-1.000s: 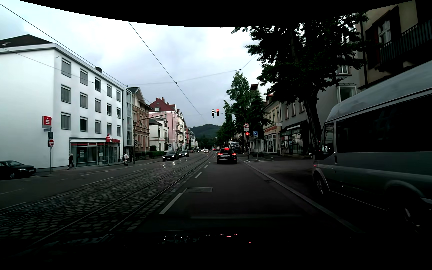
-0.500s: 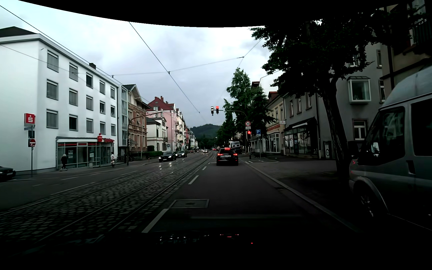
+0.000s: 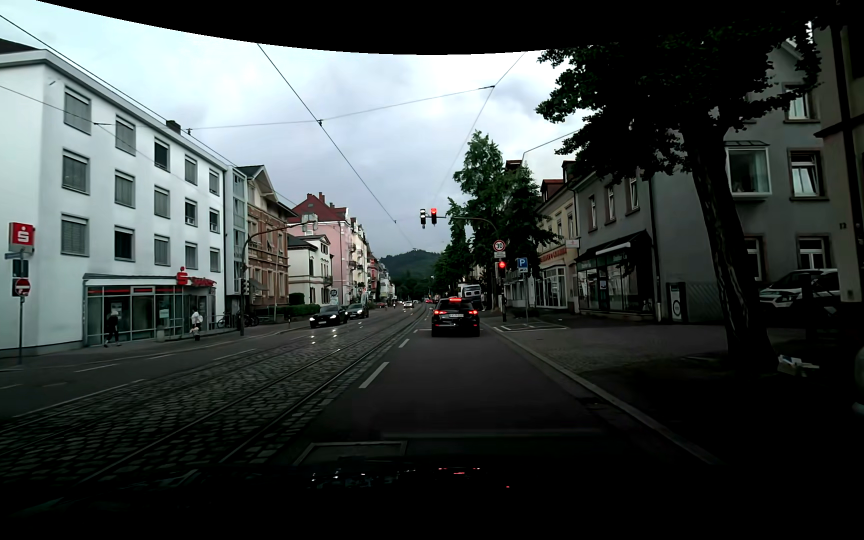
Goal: Follow the waypoints while adhering to traffic rules and regulations
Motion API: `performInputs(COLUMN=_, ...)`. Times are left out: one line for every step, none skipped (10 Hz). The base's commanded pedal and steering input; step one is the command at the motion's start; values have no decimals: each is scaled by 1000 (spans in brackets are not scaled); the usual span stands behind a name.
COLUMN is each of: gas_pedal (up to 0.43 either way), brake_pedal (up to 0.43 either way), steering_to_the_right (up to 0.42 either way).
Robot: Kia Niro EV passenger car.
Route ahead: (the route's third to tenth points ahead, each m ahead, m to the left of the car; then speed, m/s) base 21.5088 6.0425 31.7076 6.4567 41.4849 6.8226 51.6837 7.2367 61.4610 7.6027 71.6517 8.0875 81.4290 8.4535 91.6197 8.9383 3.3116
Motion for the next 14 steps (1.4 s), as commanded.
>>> performInputs(gas_pedal=0, brake_pedal=67, steering_to_the_right=-3)
performInputs(gas_pedal=0, brake_pedal=67, steering_to_the_right=-2)
performInputs(gas_pedal=0, brake_pedal=61, steering_to_the_right=-2)
performInputs(gas_pedal=0, brake_pedal=61, steering_to_the_right=-3)
performInputs(gas_pedal=0, brake_pedal=55, steering_to_the_right=-3)
performInputs(gas_pedal=0, brake_pedal=55, steering_to_the_right=-2)
performInputs(gas_pedal=0, brake_pedal=55, steering_to_the_right=-2)
performInputs(gas_pedal=0, brake_pedal=55, steering_to_the_right=-3)
performInputs(gas_pedal=0, brake_pedal=55, steering_to_the_right=-2)
performInputs(gas_pedal=0, brake_pedal=43, steering_to_the_right=-2)
performInputs(gas_pedal=0, brake_pedal=37, steering_to_the_right=-1)
performInputs(gas_pedal=0, brake_pedal=37, steering_to_the_right=-1)
performInputs(gas_pedal=0, brake_pedal=37, steering_to_the_right=-1)
performInputs(gas_pedal=0, brake_pedal=37, steering_to_the_right=-2)
